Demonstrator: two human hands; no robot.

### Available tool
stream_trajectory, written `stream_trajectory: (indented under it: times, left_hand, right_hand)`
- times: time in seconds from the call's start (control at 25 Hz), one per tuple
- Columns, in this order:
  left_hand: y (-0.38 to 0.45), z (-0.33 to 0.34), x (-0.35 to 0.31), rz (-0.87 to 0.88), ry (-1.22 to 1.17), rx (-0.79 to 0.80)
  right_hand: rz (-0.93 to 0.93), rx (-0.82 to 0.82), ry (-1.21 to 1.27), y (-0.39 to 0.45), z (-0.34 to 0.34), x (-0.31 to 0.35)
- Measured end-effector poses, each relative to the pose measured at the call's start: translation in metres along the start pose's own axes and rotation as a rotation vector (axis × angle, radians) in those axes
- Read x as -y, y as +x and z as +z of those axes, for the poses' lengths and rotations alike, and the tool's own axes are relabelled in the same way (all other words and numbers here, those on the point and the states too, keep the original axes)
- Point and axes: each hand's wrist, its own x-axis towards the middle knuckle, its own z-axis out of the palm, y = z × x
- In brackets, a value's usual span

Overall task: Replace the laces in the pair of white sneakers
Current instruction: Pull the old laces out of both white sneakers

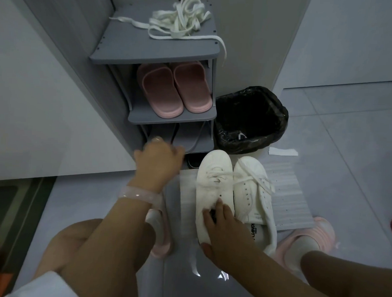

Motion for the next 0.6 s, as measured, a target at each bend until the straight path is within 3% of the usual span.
stream_trajectory:
  times: [0.08, 0.2, 0.28, 0.4, 0.52, 0.6]
  left_hand:
    - [0.011, -0.013, 0.02, -0.021, -0.165, -0.062]
    - [0.0, 0.0, 0.023, 0.112, -0.141, 0.324]
    - [-0.016, 0.035, 0.011, 0.261, -0.082, 0.48]
    - [-0.032, 0.072, -0.012, 0.314, -0.178, 0.454]
    - [-0.031, 0.083, -0.024, 0.367, -0.028, 0.396]
    - [-0.024, 0.072, -0.023, 0.366, 0.002, 0.258]
  right_hand:
    - [0.026, 0.007, -0.017, -0.001, -0.002, 0.001]
    - [0.08, -0.074, -0.031, 0.001, 0.002, 0.003]
    - [0.12, -0.02, -0.025, 0.002, 0.004, 0.0]
    - [0.127, -0.017, 0.004, 0.008, 0.012, -0.001]
    - [0.118, 0.012, 0.008, 0.007, 0.013, -0.002]
    - [0.093, -0.004, -0.02, 0.003, 0.007, 0.0]
